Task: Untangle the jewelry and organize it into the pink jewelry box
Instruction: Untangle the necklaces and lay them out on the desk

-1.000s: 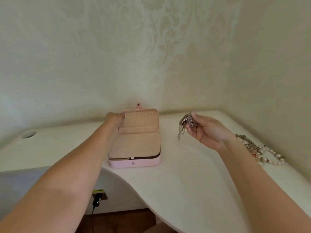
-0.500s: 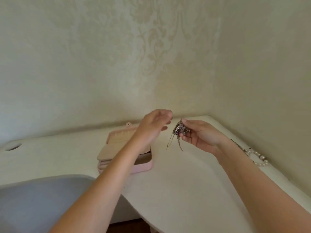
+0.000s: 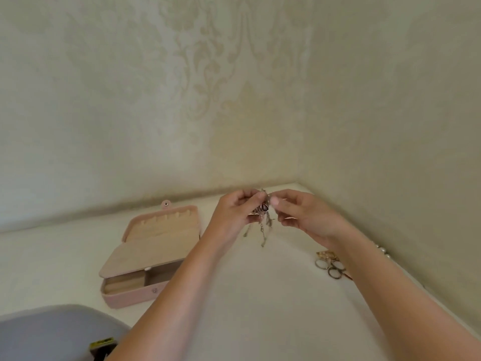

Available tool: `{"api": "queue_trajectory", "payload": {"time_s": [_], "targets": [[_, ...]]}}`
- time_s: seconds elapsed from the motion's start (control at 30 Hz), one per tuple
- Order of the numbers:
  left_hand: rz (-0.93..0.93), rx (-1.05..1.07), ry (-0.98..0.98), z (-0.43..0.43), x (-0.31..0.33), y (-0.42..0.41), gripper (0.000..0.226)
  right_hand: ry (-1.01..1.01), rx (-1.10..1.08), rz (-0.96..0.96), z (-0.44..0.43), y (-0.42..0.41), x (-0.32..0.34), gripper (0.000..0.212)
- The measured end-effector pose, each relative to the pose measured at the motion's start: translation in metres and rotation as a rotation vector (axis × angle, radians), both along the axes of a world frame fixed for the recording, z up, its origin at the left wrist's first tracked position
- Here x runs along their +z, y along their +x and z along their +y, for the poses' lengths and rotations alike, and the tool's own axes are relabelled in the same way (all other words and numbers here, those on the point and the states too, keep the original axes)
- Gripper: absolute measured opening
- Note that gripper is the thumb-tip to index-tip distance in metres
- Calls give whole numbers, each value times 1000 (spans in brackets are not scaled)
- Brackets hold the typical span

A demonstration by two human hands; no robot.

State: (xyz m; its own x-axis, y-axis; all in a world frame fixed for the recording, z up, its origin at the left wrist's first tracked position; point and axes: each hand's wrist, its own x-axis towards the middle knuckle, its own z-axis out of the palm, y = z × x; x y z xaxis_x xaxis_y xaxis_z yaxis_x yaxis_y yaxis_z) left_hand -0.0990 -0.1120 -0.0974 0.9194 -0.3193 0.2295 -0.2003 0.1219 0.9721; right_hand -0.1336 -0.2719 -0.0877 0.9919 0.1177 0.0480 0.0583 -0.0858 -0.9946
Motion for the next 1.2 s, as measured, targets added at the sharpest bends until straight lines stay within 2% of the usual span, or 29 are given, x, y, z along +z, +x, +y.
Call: {"api": "queue_trajectory", "payload": {"time_s": [0.07,0.13,0.27,0.37,0.4,0.47,0.53,0.63,0.9,1.0,1.13,1.2], "targets": [[7,-16,24,-3,-2,2,14,-188,-47,-37,4,-1,-4,40],[-11,-21,60,-5,-6,2,18,-263,-95,-55,10,0,-9,33],[-42,90,140,3,-11,6,31,-182,-117,-67,16,3,-18,17],[3,146,196,5,-13,4,39,-57,-97,-73,19,6,-22,7],[16,132,204,5,-14,3,42,-72,-113,-90,20,6,-24,9],[23,114,251,5,-14,1,48,-281,-160,-153,21,5,-26,17],[37,122,286,6,-15,1,48,-474,-148,-250,23,1,-27,35],[78,155,292,8,-18,3,45,-580,-122,-433,28,0,-30,47],[280,62,-10,13,-12,6,31,-284,-205,-468,30,-1,-30,36],[332,6,-45,13,-10,4,28,-236,-216,-509,28,1,-30,25],[385,-67,-82,14,-10,4,20,-137,-266,-441,22,1,-25,17],[398,-41,-73,14,-11,4,13,-159,-340,-423,18,3,-24,12]]}}
